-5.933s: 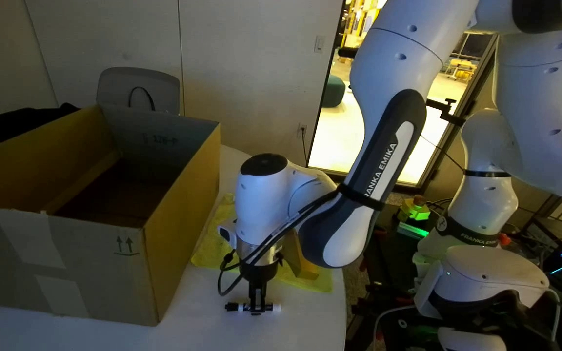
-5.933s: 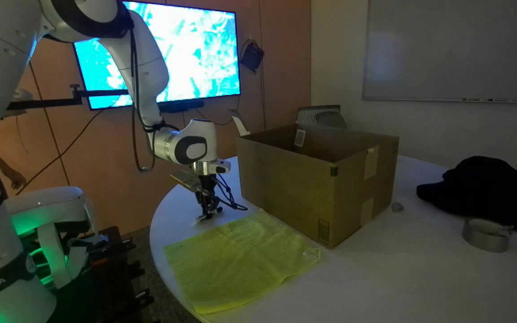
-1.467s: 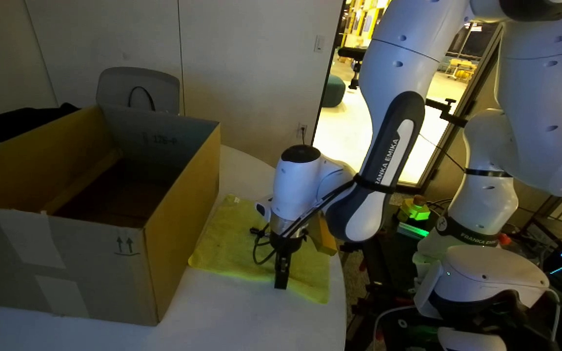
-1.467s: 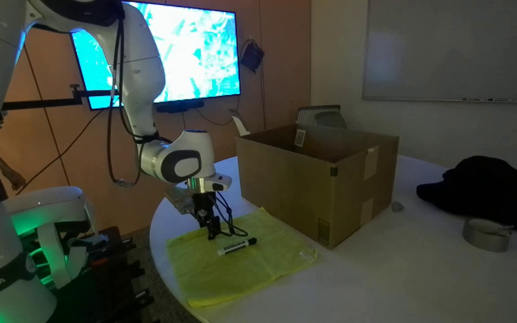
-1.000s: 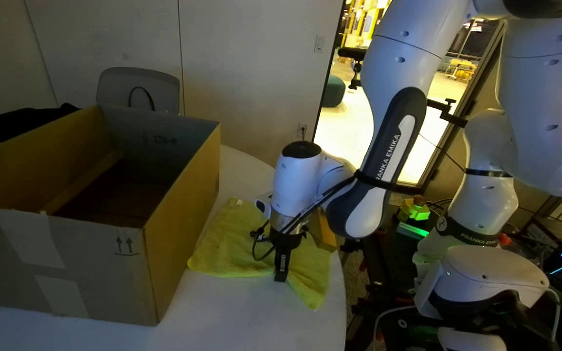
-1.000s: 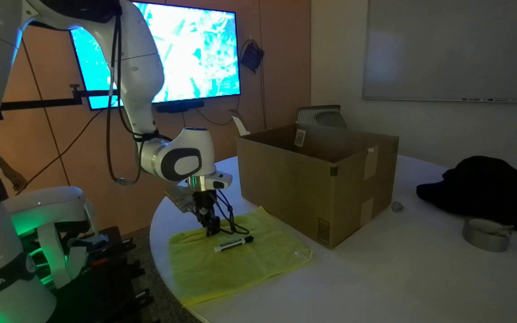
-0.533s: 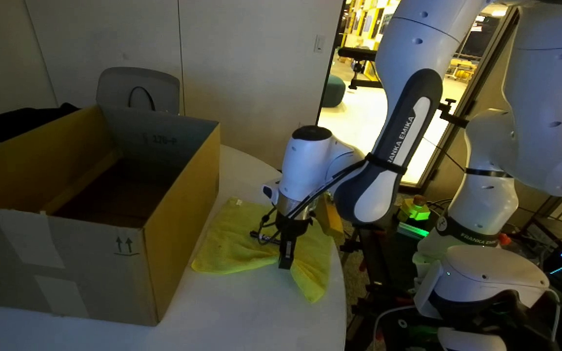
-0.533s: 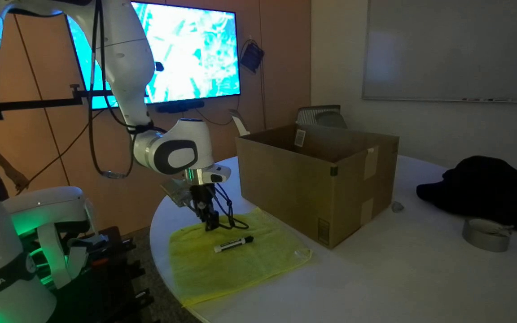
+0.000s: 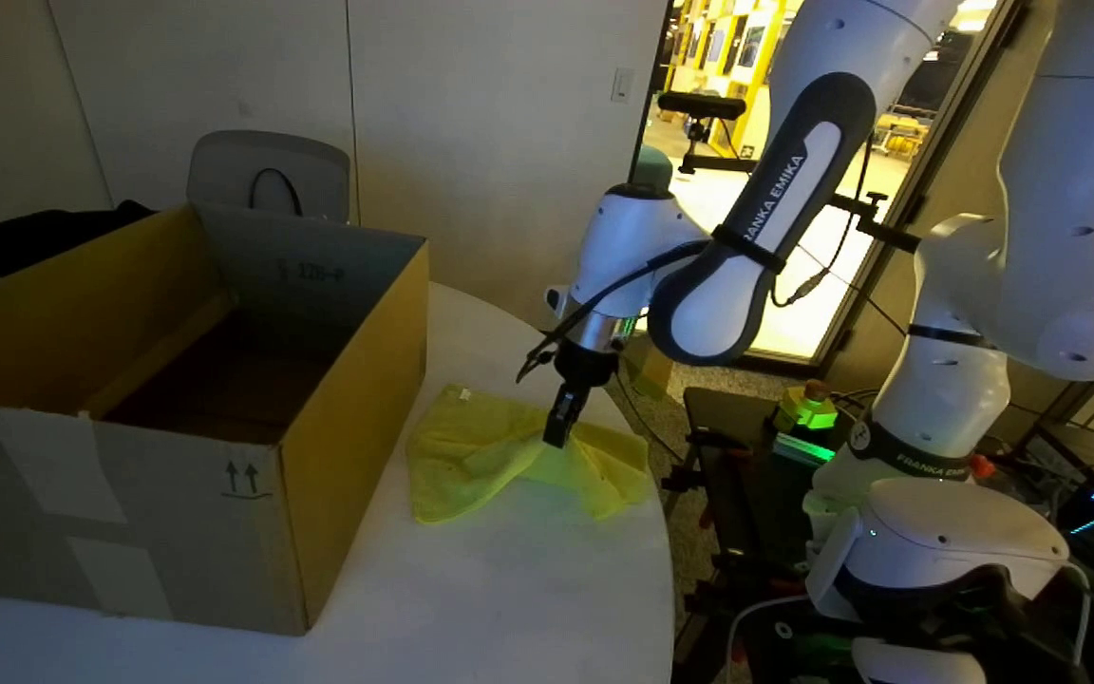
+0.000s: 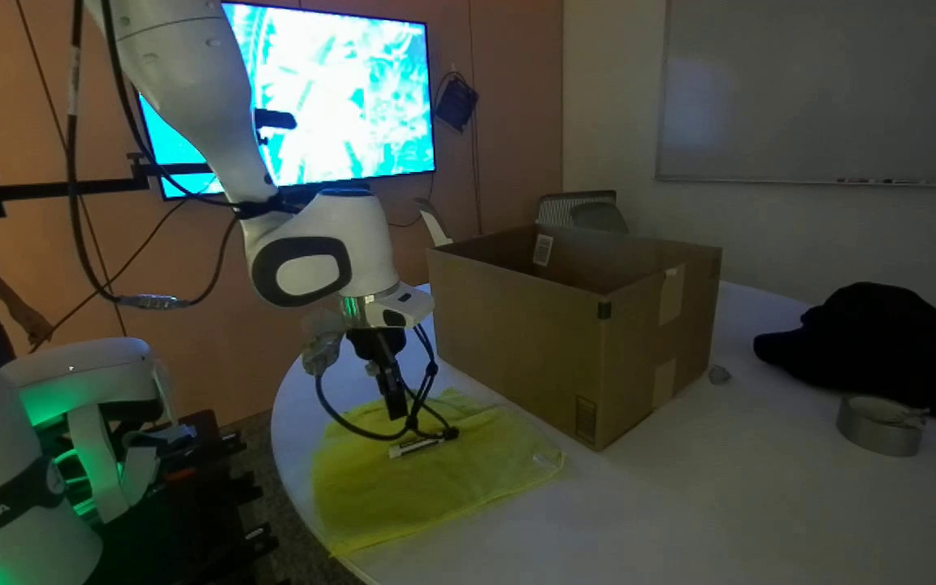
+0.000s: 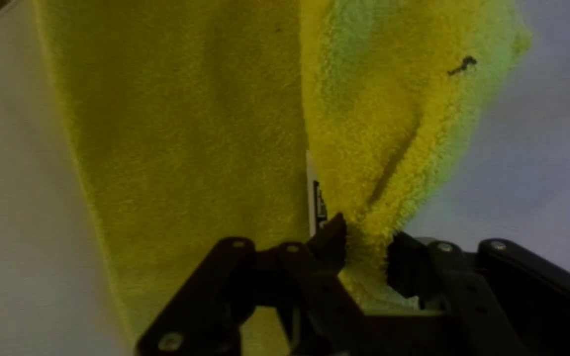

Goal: Put the marker in the green towel, then wrap the towel and put it in the box

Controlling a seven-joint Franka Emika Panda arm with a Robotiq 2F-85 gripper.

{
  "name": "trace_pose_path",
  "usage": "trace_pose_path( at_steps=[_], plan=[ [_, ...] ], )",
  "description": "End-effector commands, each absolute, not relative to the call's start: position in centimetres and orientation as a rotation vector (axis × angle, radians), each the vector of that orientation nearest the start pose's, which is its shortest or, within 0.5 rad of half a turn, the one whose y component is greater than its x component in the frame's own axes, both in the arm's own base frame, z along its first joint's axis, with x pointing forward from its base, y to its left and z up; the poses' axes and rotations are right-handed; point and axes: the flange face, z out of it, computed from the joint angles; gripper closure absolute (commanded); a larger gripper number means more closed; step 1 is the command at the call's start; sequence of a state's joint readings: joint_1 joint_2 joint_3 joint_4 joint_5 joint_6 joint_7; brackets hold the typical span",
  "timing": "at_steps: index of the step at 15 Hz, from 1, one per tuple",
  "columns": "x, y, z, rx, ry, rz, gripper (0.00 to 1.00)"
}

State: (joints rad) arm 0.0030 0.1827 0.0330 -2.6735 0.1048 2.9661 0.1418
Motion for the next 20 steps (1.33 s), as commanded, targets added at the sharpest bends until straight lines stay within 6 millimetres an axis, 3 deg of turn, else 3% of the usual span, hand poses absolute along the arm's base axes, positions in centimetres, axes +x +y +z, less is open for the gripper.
trace_pose_path(
  at_steps=[1, 4, 7, 8, 10, 17, 20],
  plan=[
    [42.2, -3.4, 19.0, -3.016, 0.571, -0.183, 0.95],
    [42.0, -6.5, 17.4, -2.986, 0.763, -0.144, 0.95],
    [41.5, -8.1, 15.9, -2.962, 0.877, -0.094, 0.94],
    [41.4, -8.4, 15.6, -2.961, 0.895, -0.085, 0.64],
    [41.4, -8.3, 15.3, -2.949, 0.912, -0.074, 0.56],
    [41.0, -7.0, 17.0, -2.946, 0.895, -0.14, 0.03],
    [41.0, -4.5, 18.4, -2.952, 0.763, -0.172, 0.0]
  ],
)
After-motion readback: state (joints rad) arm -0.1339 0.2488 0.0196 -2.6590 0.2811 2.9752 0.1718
